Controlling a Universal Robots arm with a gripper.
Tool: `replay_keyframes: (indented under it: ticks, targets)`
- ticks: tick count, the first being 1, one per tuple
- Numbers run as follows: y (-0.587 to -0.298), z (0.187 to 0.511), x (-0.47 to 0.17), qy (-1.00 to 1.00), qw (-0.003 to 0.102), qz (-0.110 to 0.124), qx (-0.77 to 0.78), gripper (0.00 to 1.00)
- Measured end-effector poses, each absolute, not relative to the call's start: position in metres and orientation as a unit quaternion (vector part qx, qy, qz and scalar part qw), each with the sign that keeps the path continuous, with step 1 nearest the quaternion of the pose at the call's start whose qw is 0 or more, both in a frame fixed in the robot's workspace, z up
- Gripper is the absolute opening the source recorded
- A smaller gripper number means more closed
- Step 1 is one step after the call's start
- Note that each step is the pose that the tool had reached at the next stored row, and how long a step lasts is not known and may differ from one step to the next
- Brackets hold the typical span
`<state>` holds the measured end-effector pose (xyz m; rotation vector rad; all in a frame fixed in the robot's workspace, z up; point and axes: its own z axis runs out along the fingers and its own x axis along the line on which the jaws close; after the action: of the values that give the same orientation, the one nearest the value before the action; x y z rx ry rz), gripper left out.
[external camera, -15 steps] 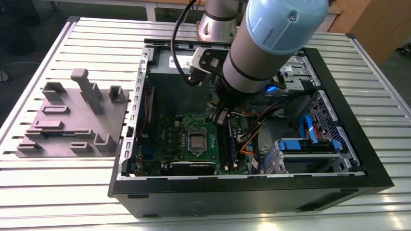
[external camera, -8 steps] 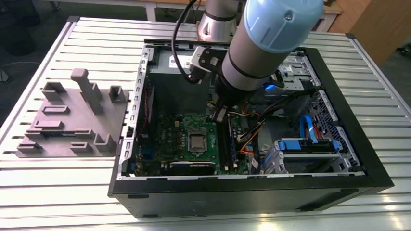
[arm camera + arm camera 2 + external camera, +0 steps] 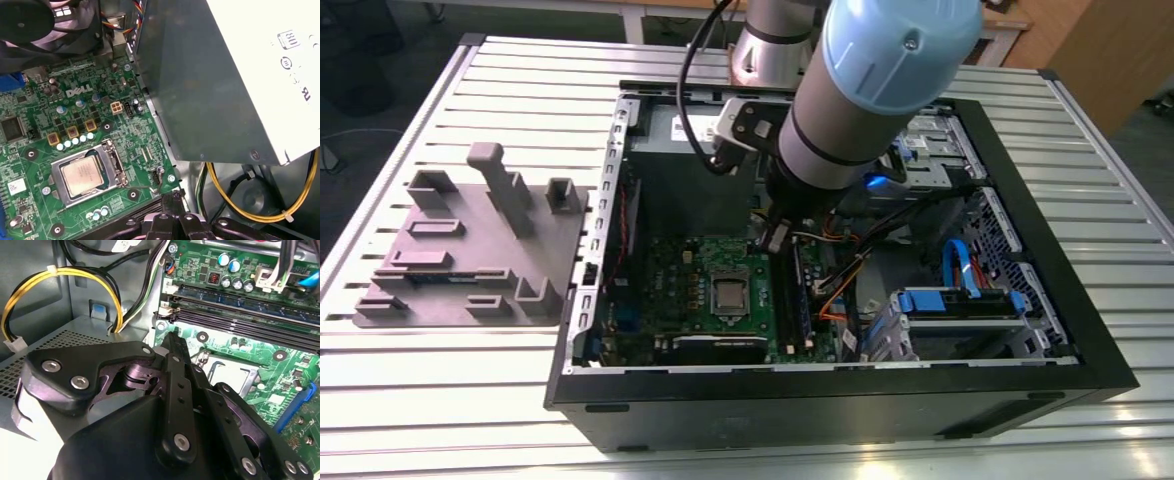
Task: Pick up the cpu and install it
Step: 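Install the first cpu locking lever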
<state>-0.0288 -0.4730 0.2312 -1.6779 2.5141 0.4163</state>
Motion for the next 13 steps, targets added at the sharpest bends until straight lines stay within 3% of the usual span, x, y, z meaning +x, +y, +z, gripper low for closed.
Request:
replay_keyframes:
  ticks: [13]
  targets:
    - [-0.4706,0.2298,-0.0336,0.821,0.046,0.138,-0.551,0.1]
